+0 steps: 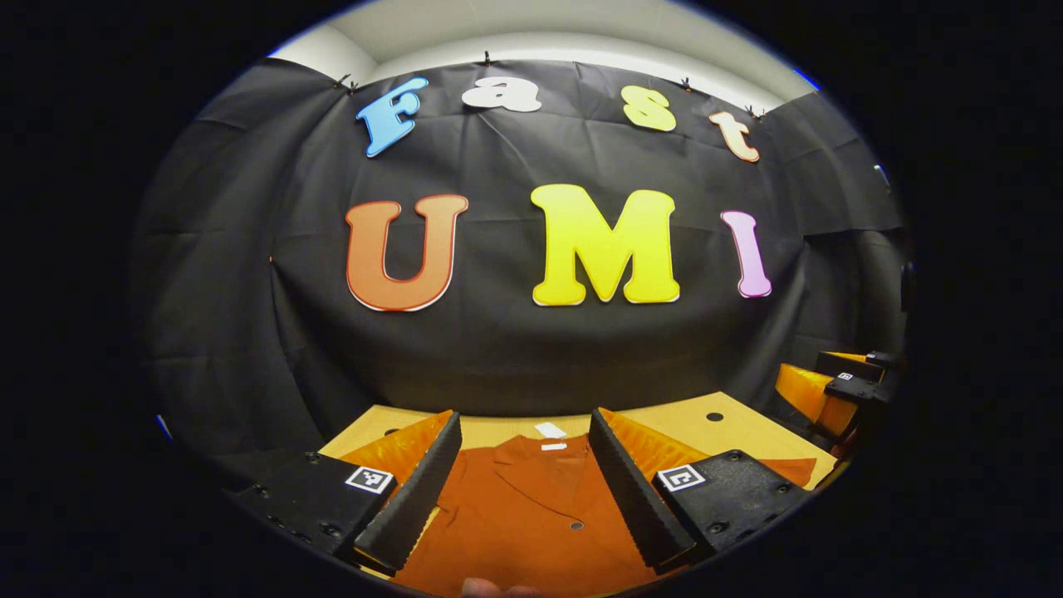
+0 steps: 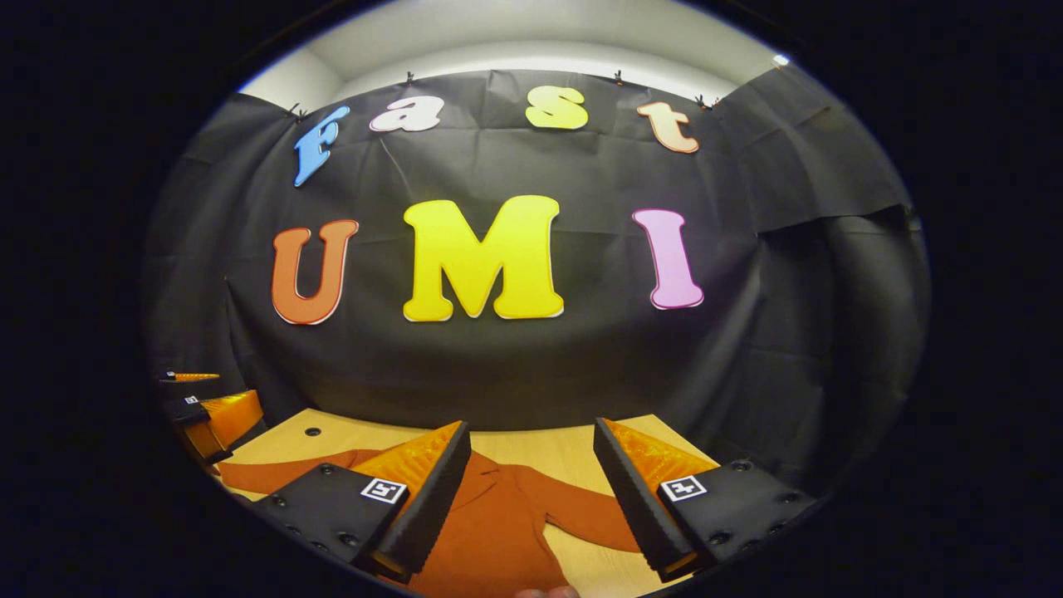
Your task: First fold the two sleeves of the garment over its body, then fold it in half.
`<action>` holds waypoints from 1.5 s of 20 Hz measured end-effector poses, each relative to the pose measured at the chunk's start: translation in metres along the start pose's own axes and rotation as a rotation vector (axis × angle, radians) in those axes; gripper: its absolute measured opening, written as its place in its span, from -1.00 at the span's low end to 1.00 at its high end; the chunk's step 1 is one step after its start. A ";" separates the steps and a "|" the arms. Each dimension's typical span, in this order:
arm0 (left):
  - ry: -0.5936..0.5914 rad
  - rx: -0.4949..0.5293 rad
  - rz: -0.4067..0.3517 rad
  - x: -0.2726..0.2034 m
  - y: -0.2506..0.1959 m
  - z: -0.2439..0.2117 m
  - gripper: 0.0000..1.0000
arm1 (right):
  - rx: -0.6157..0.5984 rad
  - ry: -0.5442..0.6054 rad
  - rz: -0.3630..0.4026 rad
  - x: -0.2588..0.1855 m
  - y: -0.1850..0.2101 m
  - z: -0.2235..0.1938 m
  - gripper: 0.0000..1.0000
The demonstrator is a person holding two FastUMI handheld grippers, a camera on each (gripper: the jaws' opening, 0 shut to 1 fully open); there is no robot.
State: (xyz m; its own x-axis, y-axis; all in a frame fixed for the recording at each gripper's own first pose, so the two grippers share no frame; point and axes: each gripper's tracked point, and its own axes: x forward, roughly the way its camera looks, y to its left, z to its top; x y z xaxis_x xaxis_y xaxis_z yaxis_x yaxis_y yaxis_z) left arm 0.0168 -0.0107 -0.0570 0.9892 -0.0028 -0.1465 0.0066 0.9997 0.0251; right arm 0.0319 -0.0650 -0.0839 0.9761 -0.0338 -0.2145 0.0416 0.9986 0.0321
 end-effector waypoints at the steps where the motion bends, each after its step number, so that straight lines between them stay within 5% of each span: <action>1: 0.018 0.003 -0.001 -0.001 0.000 -0.006 0.99 | 0.001 0.013 -0.012 0.001 -0.013 -0.008 0.86; 13: 0.166 0.053 -0.016 -0.001 -0.021 -0.050 0.99 | 0.155 0.391 -0.366 0.006 -0.214 -0.190 0.87; 22: 0.243 0.081 0.027 -0.004 -0.043 -0.065 0.99 | 0.159 0.588 -0.468 -0.003 -0.268 -0.279 0.87; 26: 0.260 0.085 0.044 -0.009 -0.048 -0.070 0.99 | 0.188 0.720 -0.453 -0.013 -0.272 -0.312 0.89; 30: 0.263 0.097 0.060 -0.008 -0.043 -0.069 0.99 | 0.177 0.702 -0.447 -0.011 -0.272 -0.314 0.99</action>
State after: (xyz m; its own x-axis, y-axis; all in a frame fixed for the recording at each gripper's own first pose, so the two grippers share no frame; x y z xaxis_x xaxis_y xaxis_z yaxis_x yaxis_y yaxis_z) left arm -0.0019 -0.0523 -0.1254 0.9165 0.0759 -0.3927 -0.0246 0.9907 0.1341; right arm -0.0571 -0.3232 -0.3970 0.5039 -0.3326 -0.7972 0.4815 0.8744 -0.0604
